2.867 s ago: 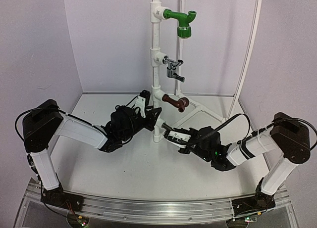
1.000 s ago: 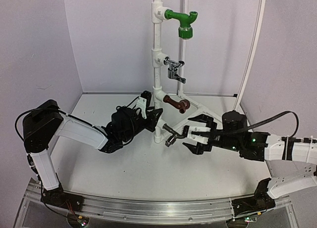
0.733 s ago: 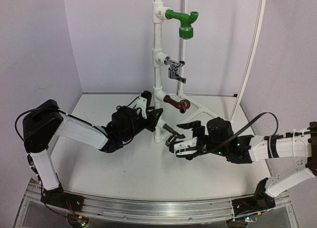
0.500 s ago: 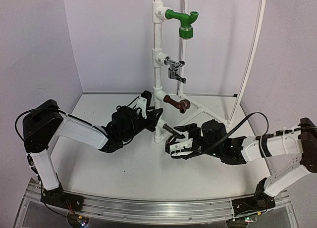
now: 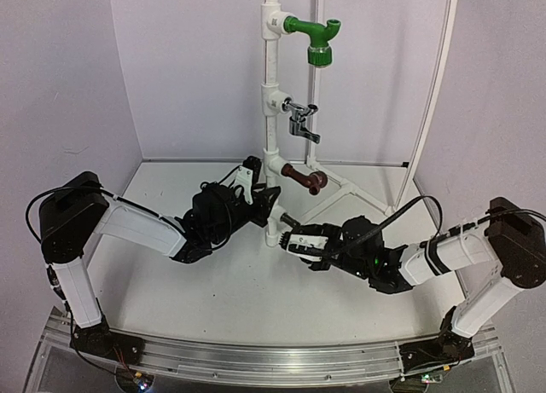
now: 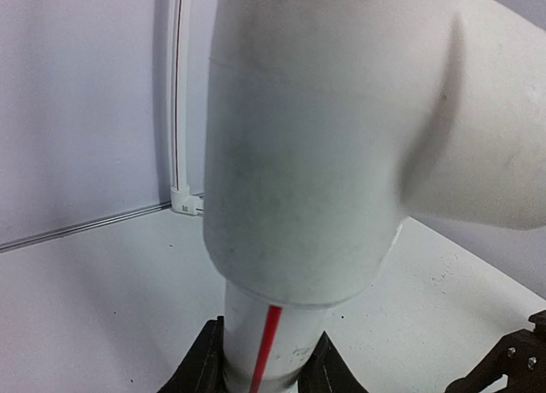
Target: Install the water faucets
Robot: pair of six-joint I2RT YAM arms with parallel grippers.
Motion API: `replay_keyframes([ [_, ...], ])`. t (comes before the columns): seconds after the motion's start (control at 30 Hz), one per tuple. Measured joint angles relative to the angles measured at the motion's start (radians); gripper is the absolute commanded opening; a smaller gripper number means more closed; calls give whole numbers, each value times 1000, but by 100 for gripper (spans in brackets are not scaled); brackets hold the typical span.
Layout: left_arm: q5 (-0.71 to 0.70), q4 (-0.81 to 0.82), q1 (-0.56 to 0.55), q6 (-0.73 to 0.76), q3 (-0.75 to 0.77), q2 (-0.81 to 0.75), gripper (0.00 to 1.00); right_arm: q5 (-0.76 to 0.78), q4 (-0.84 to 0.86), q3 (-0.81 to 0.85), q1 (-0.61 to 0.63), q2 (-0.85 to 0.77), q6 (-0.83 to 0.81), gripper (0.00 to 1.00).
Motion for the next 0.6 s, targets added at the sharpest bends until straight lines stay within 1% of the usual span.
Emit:
replay_keyframes([
  [0.17,3,0,0,0,0,0,0,15,93,-24,-5,7,297,18],
  [0.23,4,0,0,0,0,0,0,30,127,-31,-5,16,442,10],
  [0.3,4,0,0,0,0,0,0,52,151,-33,-5,22,614,8],
  [0.37,5,0,0,0,0,0,0,75,166,-35,-4,25,819,7],
  [0.43,10,0,-1,0,0,0,0,101,181,-43,-5,26,1033,8],
  [0.5,13,0,-3,0,0,0,0,120,189,-56,-8,23,1315,9],
  [0.53,15,0,-5,0,0,0,0,121,188,-60,-14,20,1437,12],
  [0.6,16,0,-6,0,0,0,0,92,187,-67,-33,18,1699,27],
])
